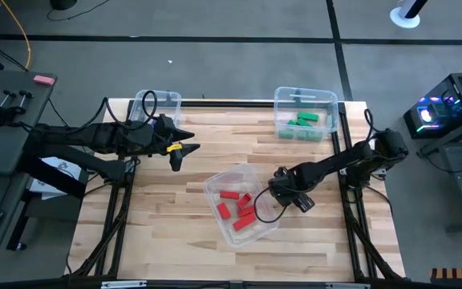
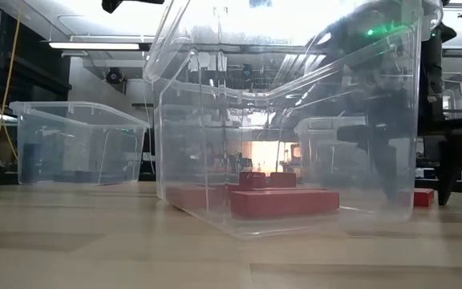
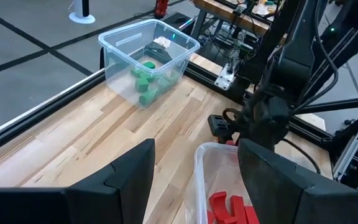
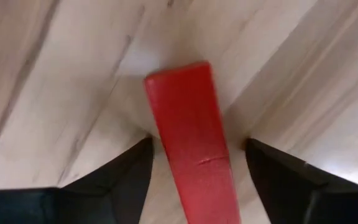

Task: Sort blocks
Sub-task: Put the red block into the bottom transparent bin

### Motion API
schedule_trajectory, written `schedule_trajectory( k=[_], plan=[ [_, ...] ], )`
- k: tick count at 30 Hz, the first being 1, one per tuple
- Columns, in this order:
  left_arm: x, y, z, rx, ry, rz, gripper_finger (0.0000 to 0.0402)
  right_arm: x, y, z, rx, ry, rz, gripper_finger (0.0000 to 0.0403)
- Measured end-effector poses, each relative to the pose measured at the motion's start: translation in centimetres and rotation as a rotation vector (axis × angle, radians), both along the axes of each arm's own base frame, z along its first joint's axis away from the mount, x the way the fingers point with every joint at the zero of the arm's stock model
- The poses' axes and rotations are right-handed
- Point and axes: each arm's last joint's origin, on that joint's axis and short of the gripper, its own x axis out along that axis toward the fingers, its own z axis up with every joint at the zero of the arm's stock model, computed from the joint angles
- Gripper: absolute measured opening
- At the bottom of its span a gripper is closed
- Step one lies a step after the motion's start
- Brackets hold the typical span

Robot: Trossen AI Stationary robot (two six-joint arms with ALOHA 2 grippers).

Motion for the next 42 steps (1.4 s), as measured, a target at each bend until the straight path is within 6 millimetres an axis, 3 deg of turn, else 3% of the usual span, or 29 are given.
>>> schedule_trajectory(
  k=[3,7,11,16,22,28,33,36,42],
  plan=[
    [0.0,0.0,0.0,-0.010,0.001,-0.012,0.0218,0.1,0.0,-0.4,-0.024,0.017,0.006,0.0211],
    [0.1,-0.3,-0.1,-0.042,0.008,-0.109,0.0218,-0.1,-0.1,-0.2,-0.048,0.023,-0.062,0.0125],
    [0.1,-0.6,-0.1,-0.005,0.020,-0.139,0.0218,-1.3,-0.5,0.7,-0.092,0.071,-0.174,0.0124],
    [0.0,-0.5,-0.1,0.077,0.037,-0.123,0.0218,-3.8,-1.3,3.7,-0.209,0.075,-0.296,0.0124],
    [0.0,-0.3,0.0,0.130,0.049,-0.094,0.0218,-5.2,-1.8,8.7,-0.122,-0.251,-0.631,0.0124],
    [0.0,-0.4,0.0,0.119,0.047,-0.103,0.0218,-2.8,-1.4,14.2,0.216,-0.801,-0.880,0.0124],
    [0.0,-0.4,-0.1,0.111,0.045,-0.100,0.0218,0.2,-0.8,18.4,0.451,-1.184,-0.806,0.0124],
    [0.0,-0.4,-0.1,0.101,0.043,-0.097,0.0218,1.8,-0.2,18.4,0.525,-1.191,-0.740,0.0124],
    [-0.1,-0.7,-0.2,0.080,0.056,-0.104,0.0218,5.5,1.5,16.1,0.692,-1.024,-0.633,0.0128]
  ],
)
